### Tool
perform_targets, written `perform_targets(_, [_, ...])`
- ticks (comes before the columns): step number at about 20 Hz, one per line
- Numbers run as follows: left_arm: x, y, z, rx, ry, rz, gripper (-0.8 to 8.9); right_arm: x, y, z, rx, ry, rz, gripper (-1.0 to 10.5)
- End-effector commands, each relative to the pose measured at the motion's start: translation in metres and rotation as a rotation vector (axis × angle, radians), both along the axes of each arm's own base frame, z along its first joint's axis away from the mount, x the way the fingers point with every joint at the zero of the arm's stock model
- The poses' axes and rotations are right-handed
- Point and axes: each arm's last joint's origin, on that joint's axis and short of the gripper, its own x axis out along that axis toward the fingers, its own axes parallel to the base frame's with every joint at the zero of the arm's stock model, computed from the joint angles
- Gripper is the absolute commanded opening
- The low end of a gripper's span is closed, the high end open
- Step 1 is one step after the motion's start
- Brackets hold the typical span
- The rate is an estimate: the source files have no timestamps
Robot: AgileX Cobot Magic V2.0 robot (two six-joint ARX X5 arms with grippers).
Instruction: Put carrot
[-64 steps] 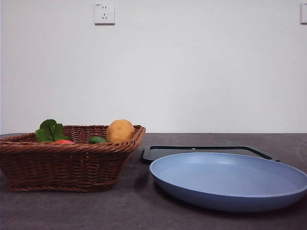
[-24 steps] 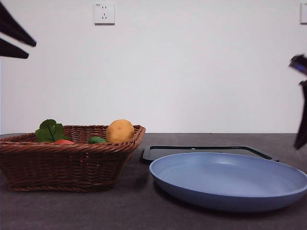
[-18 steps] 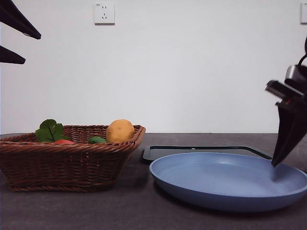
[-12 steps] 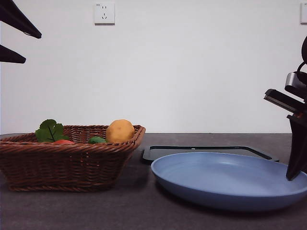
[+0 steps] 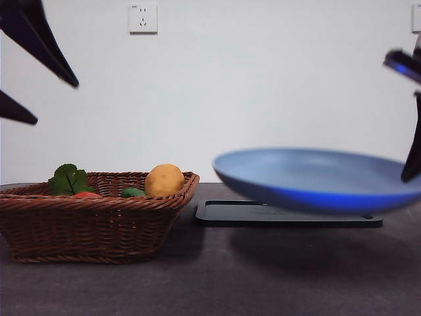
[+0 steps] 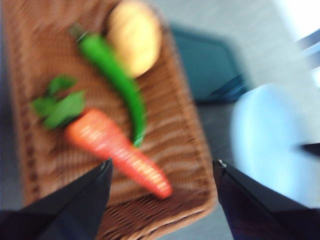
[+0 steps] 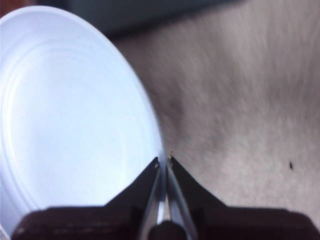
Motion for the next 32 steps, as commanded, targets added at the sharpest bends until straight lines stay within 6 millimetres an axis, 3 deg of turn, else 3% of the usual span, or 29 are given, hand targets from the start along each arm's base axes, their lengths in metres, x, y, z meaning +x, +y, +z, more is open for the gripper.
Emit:
perform_targets(1, [0.016, -0.013, 0.002, 0.077, 0.073, 0.007, 3.5, -0.002, 0.0, 0.011, 0.011, -0.059, -0.001, 0.1])
perform_targets(10, [0.09, -0.054, -0.04, 0.235, 0.455, -0.037, 3.5, -0.007, -0.001, 0.018, 0.017, -0.095, 0.001, 0.1])
perform_targets(13, [0.101, -0.058, -0.063, 0.257, 0.543, -0.014, 3.5, -0.007, -0.001, 0.018, 0.013, -0.099, 0.006, 0.1])
perform_targets(16, [0.107, -0.059, -0.074, 0.277, 0.548, -0.002, 3.48, -0.007, -0.001, 0.018, 0.013, -0.107, 0.006, 0.1])
perform_targets(17, [0.108, -0.06, -0.074, 0.273, 0.538, -0.002, 3.32, -0.007, -0.001, 0.018, 0.014, -0.107, 0.005, 0.1])
perform_targets(18, [0.108, -0.06, -0.074, 0.271, 0.533, -0.003, 2.53, -0.007, -0.001, 0.018, 0.013, -0.106, 0.005, 0.1])
perform_targets(20, [0.111, -0.061, -0.072, 0.264, 0.492, -0.017, 0.96, -0.007, -0.001, 0.018, 0.014, -0.106, 0.005, 0.1])
perform_targets(25, [0.119, -0.063, -0.068, 0.232, 0.413, -0.015, 0.85, -0.007, -0.001, 0.018, 0.014, -0.105, 0.005, 0.1])
perform_targets(27, [0.122, -0.062, -0.06, 0.178, 0.404, -0.096, 0.86, -0.007, -0.001, 0.018, 0.014, -0.105, 0.005, 0.1])
perform_targets(30, [0.129, -0.058, -0.026, -0.001, 0.437, -0.293, 0.86, -0.007, -0.001, 0.018, 0.014, -0.105, 0.005, 0.1])
perform_targets(32, [0.131, -0.062, 0.012, -0.133, 0.407, -0.462, 0.86, -0.006, 0.0, 0.018, 0.015, -0.104, 0.003, 0.1])
